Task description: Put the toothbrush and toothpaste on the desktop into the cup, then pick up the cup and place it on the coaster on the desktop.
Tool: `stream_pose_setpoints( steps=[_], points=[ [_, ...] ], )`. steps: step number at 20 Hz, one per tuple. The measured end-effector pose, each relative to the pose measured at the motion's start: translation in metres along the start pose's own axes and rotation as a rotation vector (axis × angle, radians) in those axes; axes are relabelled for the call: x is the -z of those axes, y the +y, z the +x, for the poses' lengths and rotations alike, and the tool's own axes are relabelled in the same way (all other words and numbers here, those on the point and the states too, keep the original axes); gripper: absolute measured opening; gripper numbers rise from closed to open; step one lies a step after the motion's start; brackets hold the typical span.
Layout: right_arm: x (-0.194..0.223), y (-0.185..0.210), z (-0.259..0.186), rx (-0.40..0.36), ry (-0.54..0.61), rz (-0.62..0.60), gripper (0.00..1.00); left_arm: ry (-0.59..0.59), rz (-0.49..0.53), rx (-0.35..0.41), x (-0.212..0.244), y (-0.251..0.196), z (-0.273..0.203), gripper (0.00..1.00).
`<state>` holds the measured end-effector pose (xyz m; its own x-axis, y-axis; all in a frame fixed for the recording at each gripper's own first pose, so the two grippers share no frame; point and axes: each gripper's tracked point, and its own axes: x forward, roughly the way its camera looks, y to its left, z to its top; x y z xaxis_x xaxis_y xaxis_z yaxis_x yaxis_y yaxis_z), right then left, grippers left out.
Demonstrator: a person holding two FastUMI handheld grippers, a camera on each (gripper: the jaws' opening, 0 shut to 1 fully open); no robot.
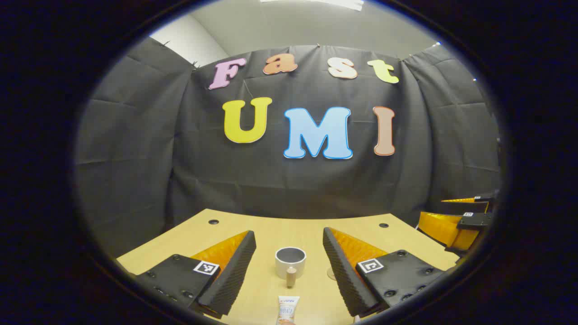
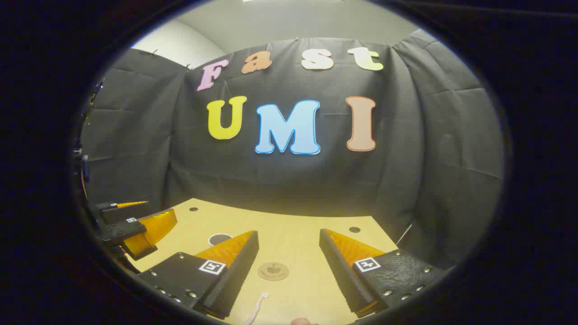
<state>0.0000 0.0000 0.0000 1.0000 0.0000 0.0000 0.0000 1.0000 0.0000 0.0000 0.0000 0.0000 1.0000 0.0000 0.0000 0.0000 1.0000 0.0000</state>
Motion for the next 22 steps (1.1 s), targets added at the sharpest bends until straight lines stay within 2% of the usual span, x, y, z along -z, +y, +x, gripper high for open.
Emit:
stream_pose_setpoints(
  steps=[17, 18, 22],
  points=[
    [0.0, 0.0, 0.0, 0.0, 0.0, 0.0, 0.87, 0.0, 0.0, 0.0, 0.0, 0.0, 0.0, 0.94],
    [0.0, 0.0, 0.0, 0.0, 0.0, 0.0, 0.88, 0.0, 0.0, 0.0, 0.0, 0.0, 0.0, 0.96],
    [0.0048, -0.0006, -0.0003, -0.004, 0.073, -0.016, 0.88, 0.05, -0.044, 0.018, 0.009, -0.0046, -0.0012, 0.94]
  ],
)
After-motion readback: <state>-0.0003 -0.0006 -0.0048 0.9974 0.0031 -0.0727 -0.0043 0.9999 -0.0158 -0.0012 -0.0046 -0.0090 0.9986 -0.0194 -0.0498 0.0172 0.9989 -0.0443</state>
